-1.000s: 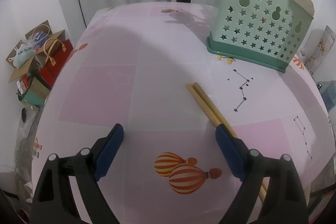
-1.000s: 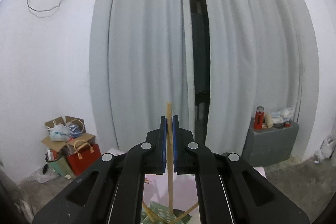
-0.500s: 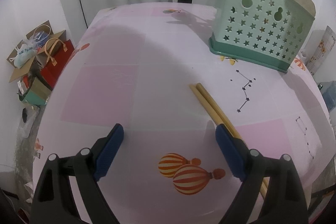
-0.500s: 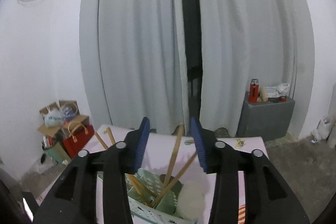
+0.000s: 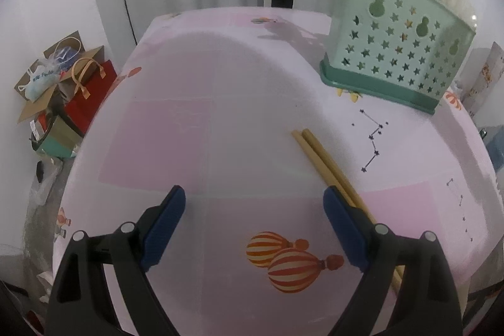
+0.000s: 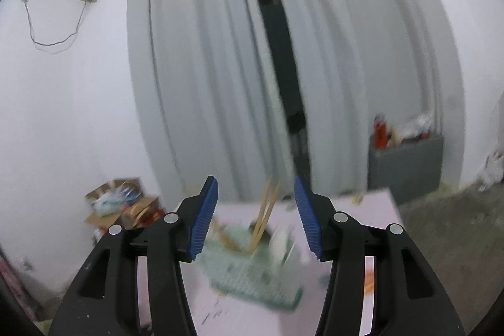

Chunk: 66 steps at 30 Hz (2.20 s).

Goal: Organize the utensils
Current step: 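Move the left tool down onto the last two wooden chopsticks, then grasp one wooden chopstick with the left tool while the right tool grasps the other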

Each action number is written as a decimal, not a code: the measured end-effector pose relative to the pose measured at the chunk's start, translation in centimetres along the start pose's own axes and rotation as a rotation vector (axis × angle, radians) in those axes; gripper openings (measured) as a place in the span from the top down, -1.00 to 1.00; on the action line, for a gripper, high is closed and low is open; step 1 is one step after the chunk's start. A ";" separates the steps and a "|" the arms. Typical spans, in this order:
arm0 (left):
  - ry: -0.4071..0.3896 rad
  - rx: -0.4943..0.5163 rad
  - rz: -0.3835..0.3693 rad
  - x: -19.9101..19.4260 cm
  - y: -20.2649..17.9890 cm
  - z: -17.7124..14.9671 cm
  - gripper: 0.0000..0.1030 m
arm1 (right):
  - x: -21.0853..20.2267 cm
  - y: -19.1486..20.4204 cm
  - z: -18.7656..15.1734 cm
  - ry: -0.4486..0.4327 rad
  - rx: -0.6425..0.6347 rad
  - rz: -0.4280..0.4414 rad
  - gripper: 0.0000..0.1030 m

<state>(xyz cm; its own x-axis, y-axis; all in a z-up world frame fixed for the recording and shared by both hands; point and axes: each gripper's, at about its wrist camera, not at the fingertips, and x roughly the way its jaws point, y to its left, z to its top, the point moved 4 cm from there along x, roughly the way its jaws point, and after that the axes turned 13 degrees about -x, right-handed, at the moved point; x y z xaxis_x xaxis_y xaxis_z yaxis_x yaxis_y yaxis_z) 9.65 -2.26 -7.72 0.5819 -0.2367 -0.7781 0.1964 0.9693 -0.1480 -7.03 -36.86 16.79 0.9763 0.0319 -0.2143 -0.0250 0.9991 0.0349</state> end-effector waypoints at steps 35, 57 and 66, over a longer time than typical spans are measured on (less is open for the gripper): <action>0.000 0.037 -0.113 -0.3 -2.3 -0.8 0.73 | 7.4 10.0 -18.8 0.664 0.145 0.327 0.11; 0.018 -0.068 -0.095 0.2 0.3 0.5 0.88 | 11.0 16.0 -20.0 0.716 -0.273 0.329 0.91; 0.131 -0.116 -0.172 -0.3 -1.5 -0.5 0.88 | 10.0 10.9 -20.0 0.735 -0.219 0.215 0.91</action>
<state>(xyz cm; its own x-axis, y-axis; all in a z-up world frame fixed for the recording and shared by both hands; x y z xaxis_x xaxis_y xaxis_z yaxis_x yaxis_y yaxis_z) 8.79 -3.60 -7.58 0.4391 -0.3960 -0.8064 0.1873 0.9183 -0.3489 -1.84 -25.07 -4.45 0.5549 0.1588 -0.8166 -0.3128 0.9494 -0.0279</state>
